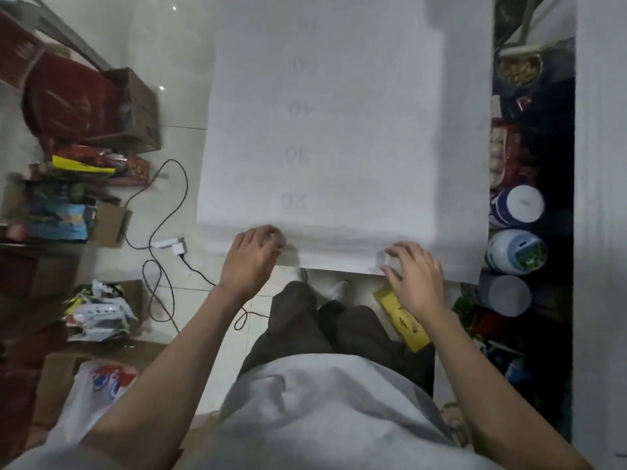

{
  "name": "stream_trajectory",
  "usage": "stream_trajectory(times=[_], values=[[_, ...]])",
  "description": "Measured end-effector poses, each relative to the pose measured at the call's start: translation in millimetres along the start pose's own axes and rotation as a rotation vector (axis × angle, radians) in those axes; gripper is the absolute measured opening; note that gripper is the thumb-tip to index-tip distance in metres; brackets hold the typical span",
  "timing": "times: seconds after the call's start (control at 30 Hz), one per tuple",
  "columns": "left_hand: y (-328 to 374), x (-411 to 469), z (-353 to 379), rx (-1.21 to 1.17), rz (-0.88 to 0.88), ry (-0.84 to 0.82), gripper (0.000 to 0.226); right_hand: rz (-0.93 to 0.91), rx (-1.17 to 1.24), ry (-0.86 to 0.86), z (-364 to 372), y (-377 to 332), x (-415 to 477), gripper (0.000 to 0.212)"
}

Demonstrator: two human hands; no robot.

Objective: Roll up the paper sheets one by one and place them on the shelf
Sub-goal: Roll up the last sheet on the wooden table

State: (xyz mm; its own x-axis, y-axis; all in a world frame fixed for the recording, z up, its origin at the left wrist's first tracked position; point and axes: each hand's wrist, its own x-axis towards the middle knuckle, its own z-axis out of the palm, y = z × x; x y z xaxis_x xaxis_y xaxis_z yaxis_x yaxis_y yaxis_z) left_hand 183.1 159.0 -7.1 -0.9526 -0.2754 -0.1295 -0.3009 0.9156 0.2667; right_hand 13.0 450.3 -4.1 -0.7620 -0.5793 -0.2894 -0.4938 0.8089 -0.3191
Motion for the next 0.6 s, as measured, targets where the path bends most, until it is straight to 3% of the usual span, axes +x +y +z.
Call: stream_trajectory(times=[0.13, 0.17, 0.23, 0.3, 0.43, 0.53, 0.6], values=[[-2, 12, -3, 0.138, 0.022, -0.178, 0.108, 0.006, -0.156, -0.049, -1, 0, 9, 0.102], [1, 15, -2, 0.177, 0.02, -0.237, 0.118, -0.01, -0.202, -0.061, 0, 0, 12, 0.111], [4, 18, 2, 0.223, 0.043, -0.286, 0.114, -0.034, -0.244, -0.083, 4, -2, 20, 0.113], [4, 20, 4, 0.208, 0.092, -0.195, 0.084, -0.061, -0.238, -0.049, 7, -3, 24, 0.094], [2, 24, -3, 0.152, 0.235, 0.102, 0.029, -0.164, -0.168, 0.16, 1, -5, 24, 0.029], [2, 33, -19, 0.167, 0.313, 0.206, 0.029, -0.173, -0.116, 0.266, -17, -9, 26, 0.012], [4, 44, -28, 0.165, 0.263, 0.228, 0.031, -0.166, -0.093, 0.316, -27, -12, 31, 0.01]])
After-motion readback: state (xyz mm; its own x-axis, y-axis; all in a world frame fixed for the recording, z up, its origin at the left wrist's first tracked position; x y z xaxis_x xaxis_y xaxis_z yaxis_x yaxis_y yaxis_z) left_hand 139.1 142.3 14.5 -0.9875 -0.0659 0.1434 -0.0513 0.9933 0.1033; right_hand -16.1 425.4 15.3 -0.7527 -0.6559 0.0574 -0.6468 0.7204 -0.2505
